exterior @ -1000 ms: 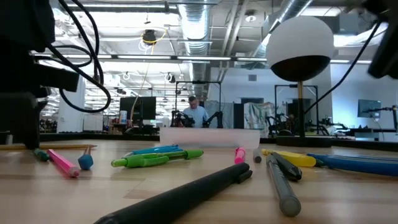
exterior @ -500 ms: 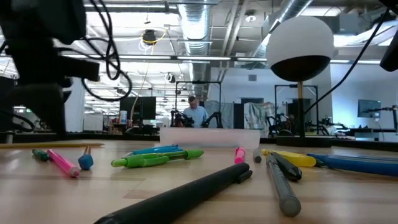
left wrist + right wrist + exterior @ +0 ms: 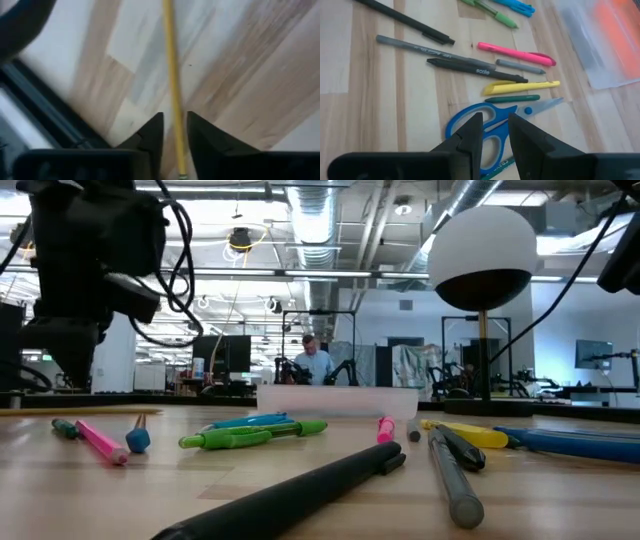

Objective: Pick & place school supplies into a supply box
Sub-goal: Put the yellow pencil into the supply box

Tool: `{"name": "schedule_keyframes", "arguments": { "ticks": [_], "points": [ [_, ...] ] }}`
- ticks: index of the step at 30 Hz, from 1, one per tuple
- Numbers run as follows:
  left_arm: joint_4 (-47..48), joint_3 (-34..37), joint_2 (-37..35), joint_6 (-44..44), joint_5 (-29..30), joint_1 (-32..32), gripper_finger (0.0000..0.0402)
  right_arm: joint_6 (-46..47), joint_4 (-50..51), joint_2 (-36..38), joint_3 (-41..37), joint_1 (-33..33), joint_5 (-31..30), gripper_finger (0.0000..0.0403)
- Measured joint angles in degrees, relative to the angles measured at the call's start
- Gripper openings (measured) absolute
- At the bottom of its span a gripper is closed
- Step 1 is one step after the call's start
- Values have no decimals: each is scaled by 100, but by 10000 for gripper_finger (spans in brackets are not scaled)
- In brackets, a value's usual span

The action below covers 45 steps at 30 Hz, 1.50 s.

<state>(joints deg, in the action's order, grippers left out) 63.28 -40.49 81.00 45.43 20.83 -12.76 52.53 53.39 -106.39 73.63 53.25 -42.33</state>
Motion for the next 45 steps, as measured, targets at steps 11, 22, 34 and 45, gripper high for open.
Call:
{"name": "schedule_keyframes", "arguments": {
  "ticks": [11, 22, 34, 45],
  "points": [
    [-748, 1176, -828, -189, -405, 1144, 227, 0, 28, -74, 2, 0, -19, 87],
    [-1242, 1465, -984, 307, -893, 1307, 224, -6, 37, -83, 0, -2, -22, 87],
    [-1417, 1473, -973, 404, -1327, 1310, 164, -51, 39, -83, 0, 0, 19, 87],
    [-1663, 1465, -973, 402, -1705, 1308, 147, -81, 194, -83, 0, 2, 40, 87]
  ]
}}
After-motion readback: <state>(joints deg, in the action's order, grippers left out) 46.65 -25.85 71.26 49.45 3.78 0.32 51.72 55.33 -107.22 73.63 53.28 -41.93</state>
